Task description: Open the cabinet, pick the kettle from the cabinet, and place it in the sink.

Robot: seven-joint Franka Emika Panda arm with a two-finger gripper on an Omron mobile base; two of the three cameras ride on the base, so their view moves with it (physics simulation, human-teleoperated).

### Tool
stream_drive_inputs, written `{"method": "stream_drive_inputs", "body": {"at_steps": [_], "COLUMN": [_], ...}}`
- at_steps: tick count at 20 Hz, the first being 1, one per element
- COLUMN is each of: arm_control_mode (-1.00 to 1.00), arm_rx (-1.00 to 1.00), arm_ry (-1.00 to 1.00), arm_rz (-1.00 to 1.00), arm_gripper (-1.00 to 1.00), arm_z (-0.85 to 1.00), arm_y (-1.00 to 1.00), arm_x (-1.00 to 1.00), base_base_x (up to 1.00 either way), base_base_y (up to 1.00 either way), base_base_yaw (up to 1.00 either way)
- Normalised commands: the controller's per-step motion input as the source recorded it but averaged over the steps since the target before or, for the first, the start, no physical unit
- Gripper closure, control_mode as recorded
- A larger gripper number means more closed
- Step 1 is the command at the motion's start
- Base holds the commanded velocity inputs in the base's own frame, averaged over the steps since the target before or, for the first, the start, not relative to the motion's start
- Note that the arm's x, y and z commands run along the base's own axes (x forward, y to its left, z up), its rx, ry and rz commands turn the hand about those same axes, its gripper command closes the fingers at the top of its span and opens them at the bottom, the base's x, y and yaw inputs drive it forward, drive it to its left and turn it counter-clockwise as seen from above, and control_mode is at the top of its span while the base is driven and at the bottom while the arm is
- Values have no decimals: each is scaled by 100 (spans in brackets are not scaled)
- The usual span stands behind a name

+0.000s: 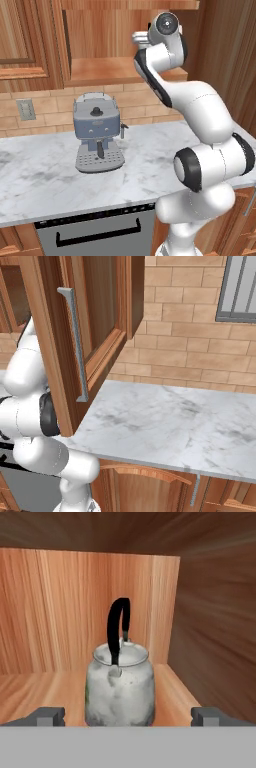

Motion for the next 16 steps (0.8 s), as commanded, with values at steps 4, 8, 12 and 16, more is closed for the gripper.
{"method": "stream_drive_inputs", "body": {"at_steps": [4, 8, 12, 16], "arm_control_mode": [-100, -100, -100, -100], "arm_rx": [0, 3, 5, 6], "arm_ry": [-1, 0, 0, 1], "arm_rz": [-5, -3, -3, 0], "arm_gripper": [-100, -100, -100, -100], "arm_z": [0, 6, 11, 5], "arm_y": [0, 0, 0, 0], "arm_x": [31, 28, 28, 24], "base_base_x": [0, 0, 0, 0], "base_base_y": [0, 0, 0, 0], "base_base_yaw": [0, 0, 0, 0]}}
